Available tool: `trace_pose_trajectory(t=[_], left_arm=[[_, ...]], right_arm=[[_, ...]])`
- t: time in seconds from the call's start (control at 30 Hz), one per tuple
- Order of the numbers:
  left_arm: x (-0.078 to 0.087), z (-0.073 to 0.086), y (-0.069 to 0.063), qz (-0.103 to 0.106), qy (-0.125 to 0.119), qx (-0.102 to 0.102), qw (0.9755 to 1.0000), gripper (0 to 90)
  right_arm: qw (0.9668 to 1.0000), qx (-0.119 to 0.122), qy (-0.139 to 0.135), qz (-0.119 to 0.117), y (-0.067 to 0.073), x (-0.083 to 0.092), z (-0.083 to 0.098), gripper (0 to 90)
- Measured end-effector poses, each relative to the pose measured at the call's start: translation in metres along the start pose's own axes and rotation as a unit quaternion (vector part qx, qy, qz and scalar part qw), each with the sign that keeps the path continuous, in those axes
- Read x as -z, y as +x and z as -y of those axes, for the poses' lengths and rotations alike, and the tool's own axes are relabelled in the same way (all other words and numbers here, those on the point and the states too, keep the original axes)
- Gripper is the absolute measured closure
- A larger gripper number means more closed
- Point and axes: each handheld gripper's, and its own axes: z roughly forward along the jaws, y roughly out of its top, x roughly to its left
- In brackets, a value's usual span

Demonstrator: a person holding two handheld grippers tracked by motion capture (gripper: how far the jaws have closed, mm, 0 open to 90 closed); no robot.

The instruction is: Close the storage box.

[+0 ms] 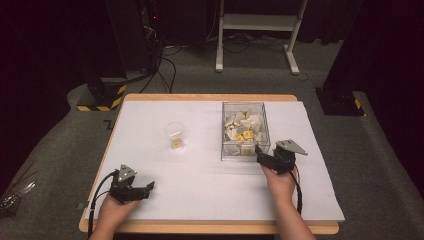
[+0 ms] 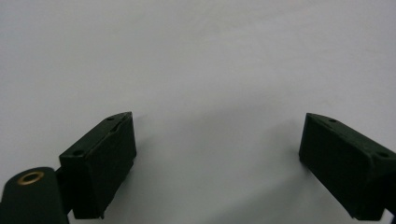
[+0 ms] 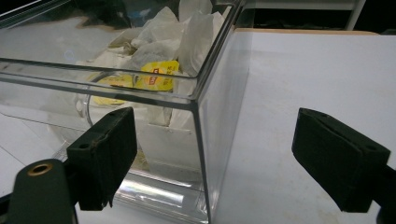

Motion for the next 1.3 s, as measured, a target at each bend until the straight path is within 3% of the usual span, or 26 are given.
trace_pose_trajectory(t=[0.23,0.4,0.57,0.73,1.1,1.3], left_arm=[[0.000,0.000,0.000,0.000,0.000,0.001,1.0000,11.5],[0.000,0.000,0.000,0.000,0.000,0.000,1.0000,11.6],[0.000,0.000,0.000,-0.001,-0.001,-0.001,1.0000,11.6],[0.000,0.000,-0.001,-0.001,-0.002,0.001,1.0000,11.6],[0.000,0.000,-0.001,-0.004,-0.002,0.000,1.0000,11.8],[0.000,0.000,-0.001,-0.004,-0.001,0.000,1.0000,11.8]], right_arm=[[1.0000,-0.007,0.002,-0.007,-0.004,-0.007,0.000,12.9],[1.0000,0.004,0.004,-0.002,-0.002,-0.002,-0.001,16.3],[0.9999,0.009,0.000,-0.010,-0.003,0.013,0.002,18.1],[0.9999,0.010,0.005,-0.003,-0.013,0.032,0.011,18.6],[0.9987,0.004,0.043,0.025,-0.040,0.072,0.041,20.2],[0.9971,0.009,0.067,0.035,-0.045,0.080,0.056,20.5]])
